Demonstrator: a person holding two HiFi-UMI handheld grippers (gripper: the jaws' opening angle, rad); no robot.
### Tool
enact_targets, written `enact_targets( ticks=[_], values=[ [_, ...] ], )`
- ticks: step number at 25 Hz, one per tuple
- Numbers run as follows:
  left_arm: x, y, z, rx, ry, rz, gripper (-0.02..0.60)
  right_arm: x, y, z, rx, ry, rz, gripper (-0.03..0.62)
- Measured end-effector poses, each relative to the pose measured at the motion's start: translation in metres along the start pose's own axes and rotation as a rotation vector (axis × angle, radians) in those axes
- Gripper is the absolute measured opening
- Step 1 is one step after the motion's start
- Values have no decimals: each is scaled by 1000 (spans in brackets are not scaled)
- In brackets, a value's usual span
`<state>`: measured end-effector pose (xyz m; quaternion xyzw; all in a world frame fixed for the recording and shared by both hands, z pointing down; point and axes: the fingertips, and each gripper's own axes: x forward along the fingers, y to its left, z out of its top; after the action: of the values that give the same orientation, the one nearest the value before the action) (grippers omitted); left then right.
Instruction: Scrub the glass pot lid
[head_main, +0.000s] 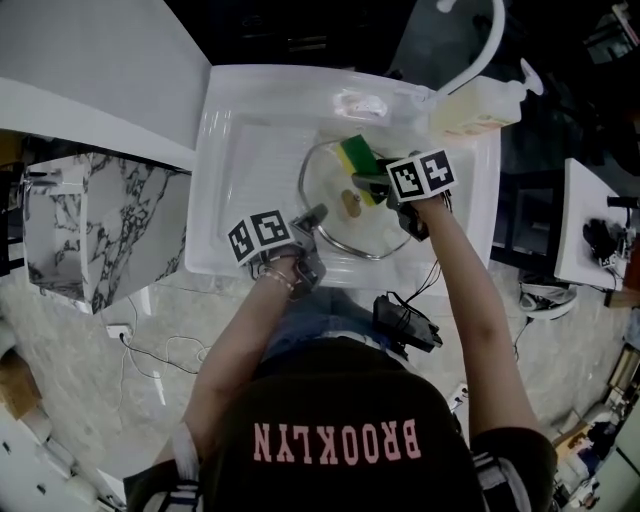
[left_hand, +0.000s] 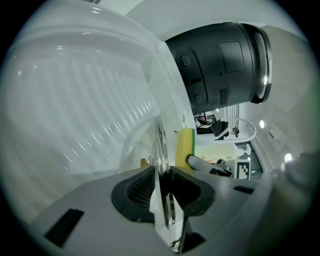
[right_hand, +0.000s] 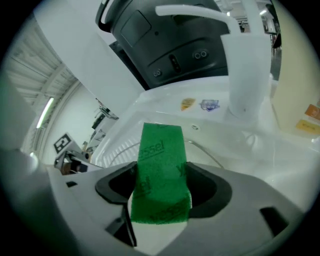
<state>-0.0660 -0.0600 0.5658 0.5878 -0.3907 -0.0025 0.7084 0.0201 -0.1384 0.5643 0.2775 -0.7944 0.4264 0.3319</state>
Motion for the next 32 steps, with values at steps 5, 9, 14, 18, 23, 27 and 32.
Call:
enact_targets(
  ticks=[5, 9, 14, 18, 23, 27, 32],
  values=[
    [1, -1, -1, -17, 22, -48, 81, 2, 48, -20, -50, 67, 93, 298],
    [1, -4, -2, -6, 32, -119, 92, 20, 60, -39, -95, 138, 98, 298],
    [-1, -5, -2, -29, 42, -216, 100, 31, 69, -42, -120, 155, 172, 298],
    [-1, -6, -2, -60, 47, -246, 101, 36, 71, -46, -109, 183, 275, 298],
    [-2, -5, -1, -48, 46, -239, 100, 42, 73, -51, -153, 238, 238, 296],
    [-2, -5, -3, -17, 52, -217, 100, 42, 68, -53, -174, 241, 128, 296],
    [-3, -5, -3, -14, 61, -212, 100, 42, 49, -58, -197, 272, 31, 296]
  ],
)
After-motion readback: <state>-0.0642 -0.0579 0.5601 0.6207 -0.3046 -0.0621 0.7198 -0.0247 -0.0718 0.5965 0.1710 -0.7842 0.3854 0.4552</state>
